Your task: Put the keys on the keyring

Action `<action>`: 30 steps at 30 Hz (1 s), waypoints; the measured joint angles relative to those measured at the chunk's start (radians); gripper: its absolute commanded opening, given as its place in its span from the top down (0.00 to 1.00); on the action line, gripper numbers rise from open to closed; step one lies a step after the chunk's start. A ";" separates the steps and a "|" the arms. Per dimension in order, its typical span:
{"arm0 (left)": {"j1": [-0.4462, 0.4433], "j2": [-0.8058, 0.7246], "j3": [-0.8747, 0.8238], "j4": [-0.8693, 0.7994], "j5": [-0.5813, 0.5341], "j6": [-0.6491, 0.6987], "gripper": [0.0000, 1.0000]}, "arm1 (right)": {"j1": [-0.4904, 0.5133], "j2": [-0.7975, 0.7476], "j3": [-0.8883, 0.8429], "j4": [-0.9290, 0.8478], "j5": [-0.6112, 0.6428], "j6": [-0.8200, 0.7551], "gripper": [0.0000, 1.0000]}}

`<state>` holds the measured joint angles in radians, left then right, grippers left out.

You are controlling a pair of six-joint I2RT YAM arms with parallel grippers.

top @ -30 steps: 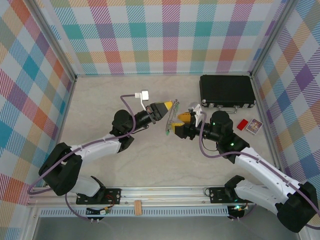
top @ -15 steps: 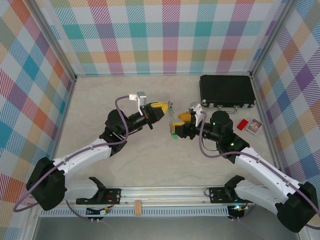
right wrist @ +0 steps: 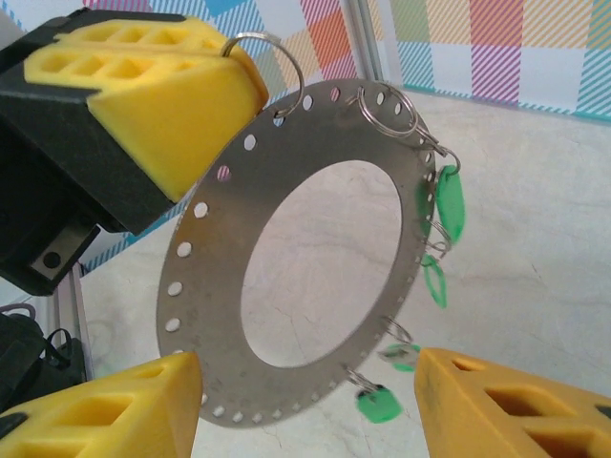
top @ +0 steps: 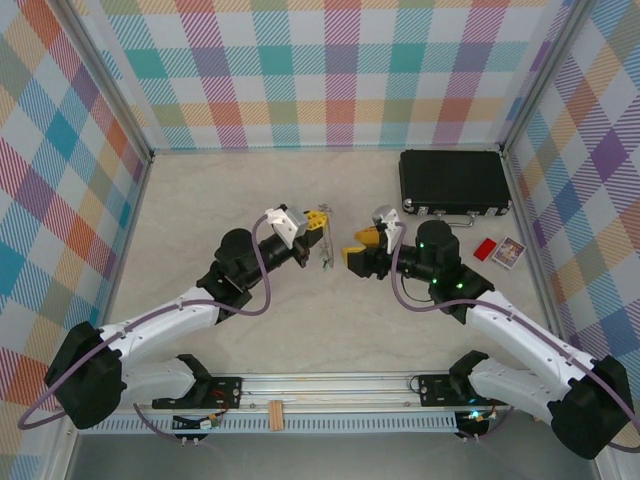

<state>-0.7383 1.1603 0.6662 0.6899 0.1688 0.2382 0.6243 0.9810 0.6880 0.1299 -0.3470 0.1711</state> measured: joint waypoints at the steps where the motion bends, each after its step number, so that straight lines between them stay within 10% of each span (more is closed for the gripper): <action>1: -0.001 -0.005 -0.008 0.005 -0.013 0.031 1.00 | 0.000 0.002 0.000 -0.002 0.000 0.000 0.40; 30: -0.039 -0.042 -0.096 0.270 -0.189 0.398 1.00 | 0.003 0.185 0.173 -0.023 -0.002 0.035 0.41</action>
<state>-0.7776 1.1187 0.5705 0.9604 -0.0200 0.6361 0.6273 1.1660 0.8608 0.1066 -0.3492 0.2058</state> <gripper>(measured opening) 0.046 0.588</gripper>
